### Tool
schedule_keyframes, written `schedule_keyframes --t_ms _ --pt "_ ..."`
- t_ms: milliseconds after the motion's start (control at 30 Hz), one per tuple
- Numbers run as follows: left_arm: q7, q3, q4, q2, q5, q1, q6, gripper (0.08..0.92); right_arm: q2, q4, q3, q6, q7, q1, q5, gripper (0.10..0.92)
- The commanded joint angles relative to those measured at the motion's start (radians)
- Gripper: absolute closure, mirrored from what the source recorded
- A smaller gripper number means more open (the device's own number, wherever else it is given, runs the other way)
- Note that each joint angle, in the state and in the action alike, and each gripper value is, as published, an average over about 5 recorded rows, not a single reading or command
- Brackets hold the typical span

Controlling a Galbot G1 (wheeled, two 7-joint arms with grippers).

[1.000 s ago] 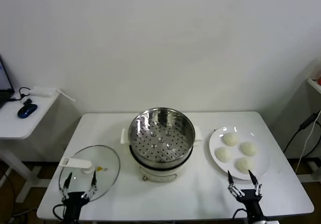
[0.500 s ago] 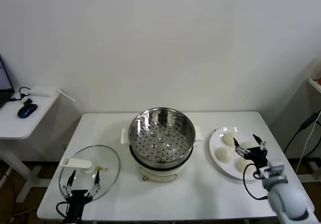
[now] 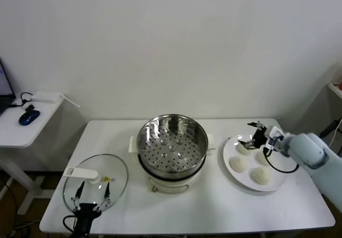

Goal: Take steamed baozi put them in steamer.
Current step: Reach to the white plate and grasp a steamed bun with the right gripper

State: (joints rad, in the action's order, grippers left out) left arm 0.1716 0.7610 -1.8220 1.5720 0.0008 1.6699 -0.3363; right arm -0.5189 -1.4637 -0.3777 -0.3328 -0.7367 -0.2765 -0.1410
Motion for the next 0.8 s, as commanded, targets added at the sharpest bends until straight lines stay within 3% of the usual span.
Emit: schedule_keyframes --t_ms 33,333,800 --pt "0.002 -0.008 0.017 -0.005 0.018 0.000 -0.023 0.177 0.009 0.268 -1.115 0.200 -0.334 0.980 0.017 0.203" --pt "0.003 0.000 0.029 -0.015 0.015 -0.001 -0.028 0.177 -0.183 0.467 -1.101 0.277 -0.388 0.874 -0.005 0.203" --pt "0.004 0.011 0.057 -0.013 0.028 0.002 -0.041 0.177 -0.391 0.747 -0.833 0.350 -0.366 0.556 0.058 0.203"
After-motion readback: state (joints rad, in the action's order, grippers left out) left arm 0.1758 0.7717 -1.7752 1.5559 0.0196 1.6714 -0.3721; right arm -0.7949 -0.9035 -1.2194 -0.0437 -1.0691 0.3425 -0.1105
